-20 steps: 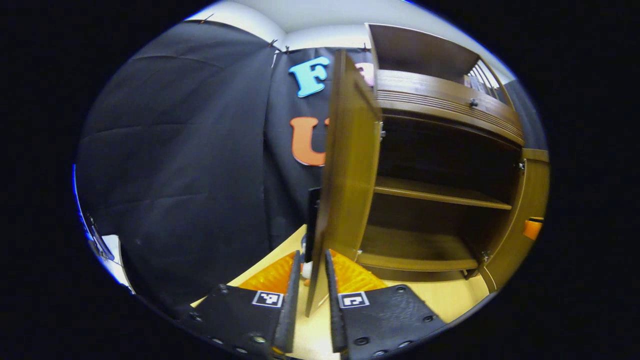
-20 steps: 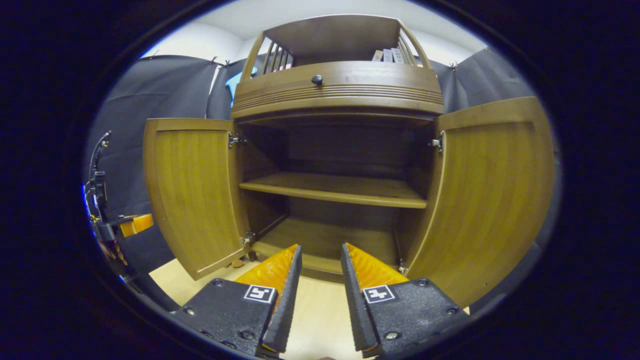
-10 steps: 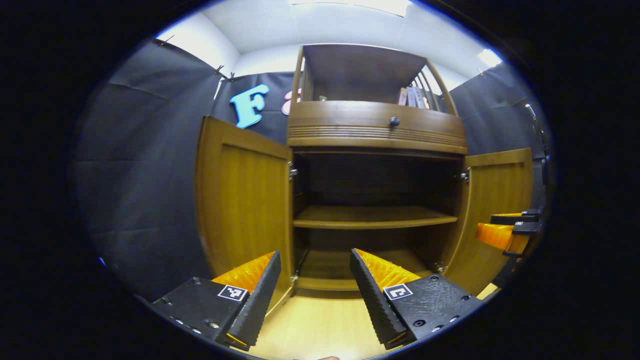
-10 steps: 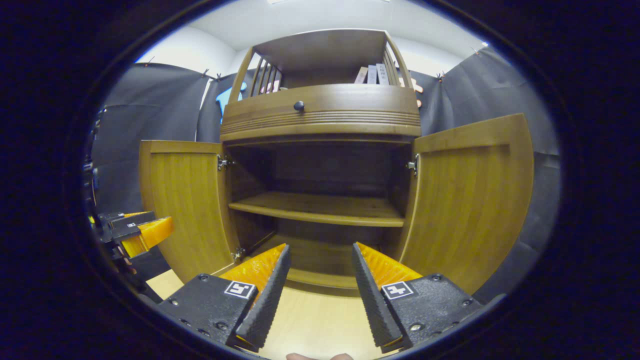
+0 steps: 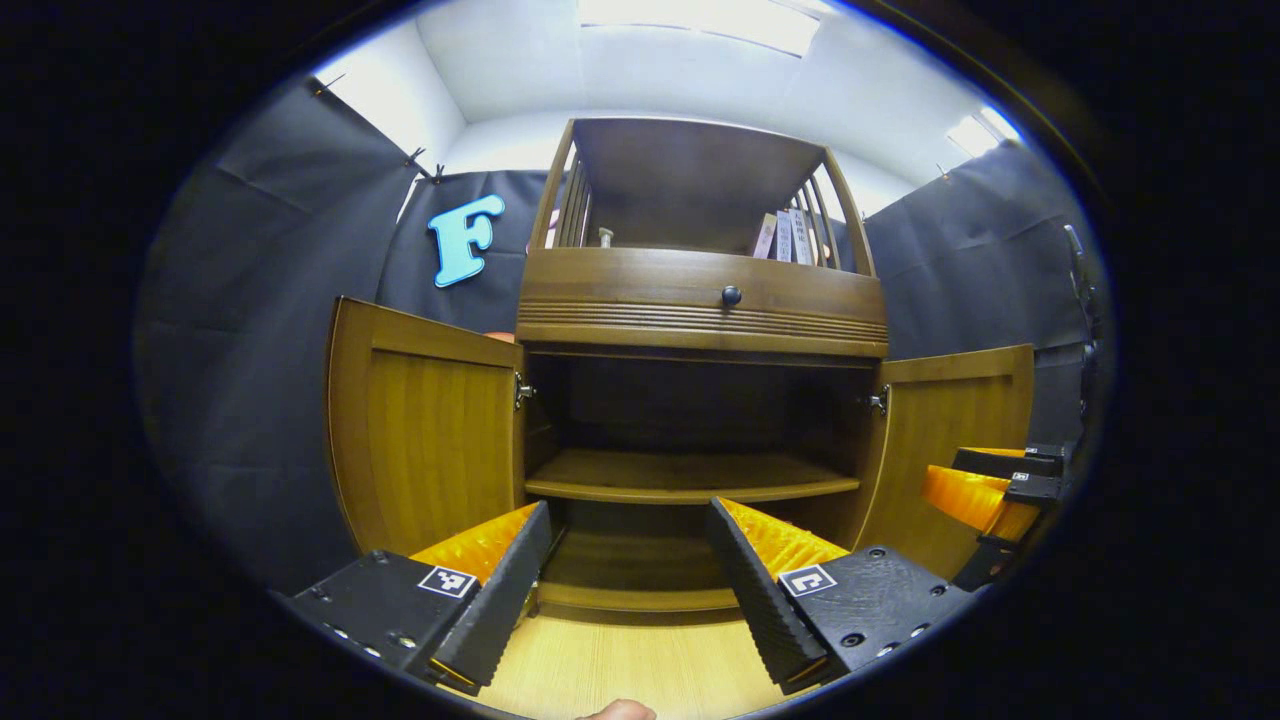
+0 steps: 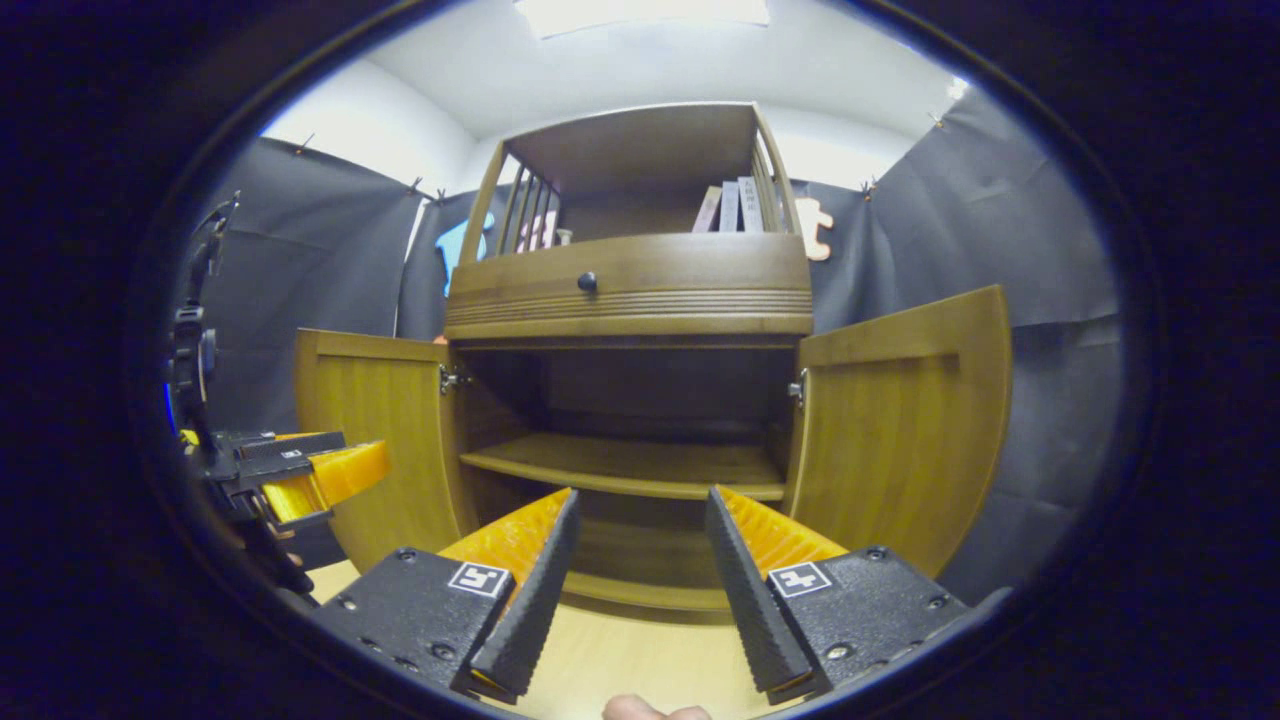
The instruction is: Open the right door of the double-door shoe cabinet with the right hand, and open the left door with the left hand.
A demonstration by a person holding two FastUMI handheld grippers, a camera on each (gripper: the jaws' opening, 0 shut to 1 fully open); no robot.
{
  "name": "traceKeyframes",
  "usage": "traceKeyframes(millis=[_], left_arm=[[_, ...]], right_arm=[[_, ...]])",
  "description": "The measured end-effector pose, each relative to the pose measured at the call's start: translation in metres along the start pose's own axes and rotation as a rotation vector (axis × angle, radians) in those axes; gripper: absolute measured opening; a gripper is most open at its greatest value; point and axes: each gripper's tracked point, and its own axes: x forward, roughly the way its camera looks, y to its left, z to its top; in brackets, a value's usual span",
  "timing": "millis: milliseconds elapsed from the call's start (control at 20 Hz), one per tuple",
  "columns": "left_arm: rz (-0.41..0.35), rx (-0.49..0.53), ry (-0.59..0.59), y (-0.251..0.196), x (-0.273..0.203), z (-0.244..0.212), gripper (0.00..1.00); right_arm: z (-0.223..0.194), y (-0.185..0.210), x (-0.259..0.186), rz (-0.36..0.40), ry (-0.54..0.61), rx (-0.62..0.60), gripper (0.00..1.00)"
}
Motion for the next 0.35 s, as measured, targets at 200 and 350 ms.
traceKeyframes(millis=[200,350], left_arm=[[0.011,0.003,-0.041,0.007,-0.009,0.017,1.00],[0.024,0.021,-0.064,0.010,-0.010,0.027,0.94]], right_arm=[[0.013,0.000,0.000,-0.008,-0.037,-0.014,0.80],[0.013,0.000,0.001,-0.019,-0.034,-0.015,0.80]])
